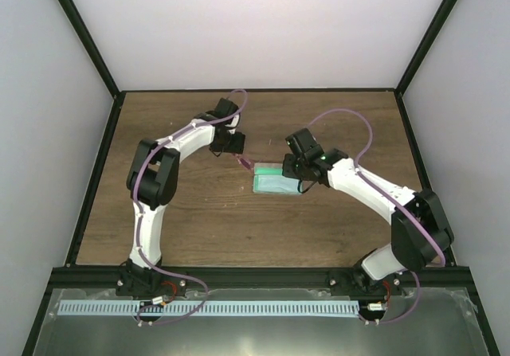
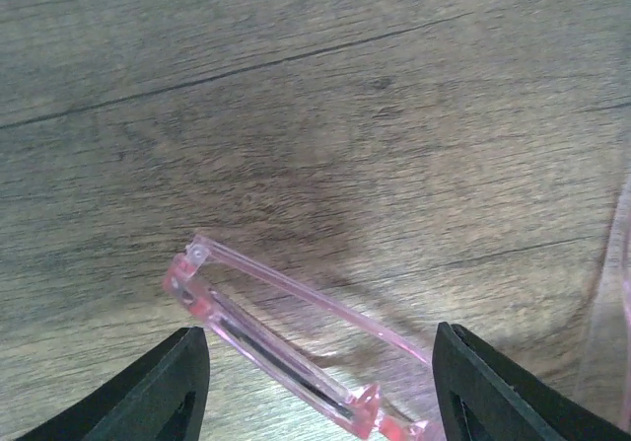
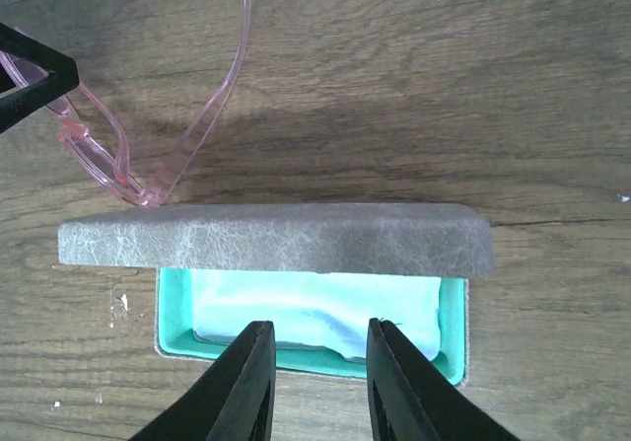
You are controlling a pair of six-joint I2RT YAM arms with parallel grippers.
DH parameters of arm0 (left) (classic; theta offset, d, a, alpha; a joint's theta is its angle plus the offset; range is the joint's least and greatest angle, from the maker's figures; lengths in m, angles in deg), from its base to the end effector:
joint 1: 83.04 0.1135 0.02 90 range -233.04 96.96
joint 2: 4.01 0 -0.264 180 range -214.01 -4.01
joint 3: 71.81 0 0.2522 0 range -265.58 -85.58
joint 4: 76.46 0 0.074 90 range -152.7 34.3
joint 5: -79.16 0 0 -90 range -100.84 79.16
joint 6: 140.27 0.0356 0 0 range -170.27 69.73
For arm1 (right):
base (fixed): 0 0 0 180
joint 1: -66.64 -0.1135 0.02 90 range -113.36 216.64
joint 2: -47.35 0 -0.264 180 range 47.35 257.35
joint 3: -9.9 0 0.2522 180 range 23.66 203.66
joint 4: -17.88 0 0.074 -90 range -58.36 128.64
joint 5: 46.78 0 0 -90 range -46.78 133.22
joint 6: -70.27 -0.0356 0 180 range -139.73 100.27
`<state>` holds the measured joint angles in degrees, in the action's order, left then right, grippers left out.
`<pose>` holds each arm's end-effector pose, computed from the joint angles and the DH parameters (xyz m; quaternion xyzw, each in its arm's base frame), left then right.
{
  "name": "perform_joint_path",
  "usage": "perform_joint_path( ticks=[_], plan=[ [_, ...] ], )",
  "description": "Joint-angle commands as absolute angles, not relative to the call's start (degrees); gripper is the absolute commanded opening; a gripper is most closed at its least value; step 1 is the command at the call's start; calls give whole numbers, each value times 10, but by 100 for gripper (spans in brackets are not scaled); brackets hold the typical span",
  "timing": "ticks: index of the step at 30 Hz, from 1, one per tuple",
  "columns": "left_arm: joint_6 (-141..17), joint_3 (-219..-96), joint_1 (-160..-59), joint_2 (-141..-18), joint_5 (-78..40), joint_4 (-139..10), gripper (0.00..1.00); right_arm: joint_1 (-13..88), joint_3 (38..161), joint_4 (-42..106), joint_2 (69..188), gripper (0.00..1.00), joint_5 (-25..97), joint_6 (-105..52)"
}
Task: Organize the sunglasses
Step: Move the sunglasses to the center of the board.
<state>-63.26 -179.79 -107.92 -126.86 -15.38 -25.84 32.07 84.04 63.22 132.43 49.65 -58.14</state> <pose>0.4092 -0.1929 0.1709 0.1095 0.9703 -0.1054 0.1881 0.2540 0.1702 0.2377 0.0483 0.9544 0.1291 0.2647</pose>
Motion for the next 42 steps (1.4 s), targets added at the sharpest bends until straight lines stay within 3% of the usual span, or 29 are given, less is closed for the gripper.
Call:
perform_joint_path(
  ticks=[1, 5, 9, 22, 28, 35, 42],
  plan=[
    [-664, -1791, -1079, -1268, -122, -234, 63, 327, 832, 637, 1299, 27, 504, -581],
    [-658, -1768, -1078, -1271, -99, -234, 60, 326, 826, 636, 1301, 26, 500, -582],
    [-672, -1735, -1064, -1262, -86, -243, 42, 326, 829, 635, 1304, 26, 497, -579],
    [-639, -1659, -1023, -1200, -102, -260, 29, 326, 827, 631, 1309, 26, 479, -586],
    [-649, -1557, -1024, -1108, -156, -285, 30, 311, 865, 639, 1322, 28, 466, -591],
    [-651, -1469, -1032, -1023, -190, -274, 32, 208, 950, 658, 1418, 31, 481, -663],
    [-658, -1404, -1036, -959, -192, -272, 34, 153, 1010, 676, 1517, 41, 460, -768]
  ],
)
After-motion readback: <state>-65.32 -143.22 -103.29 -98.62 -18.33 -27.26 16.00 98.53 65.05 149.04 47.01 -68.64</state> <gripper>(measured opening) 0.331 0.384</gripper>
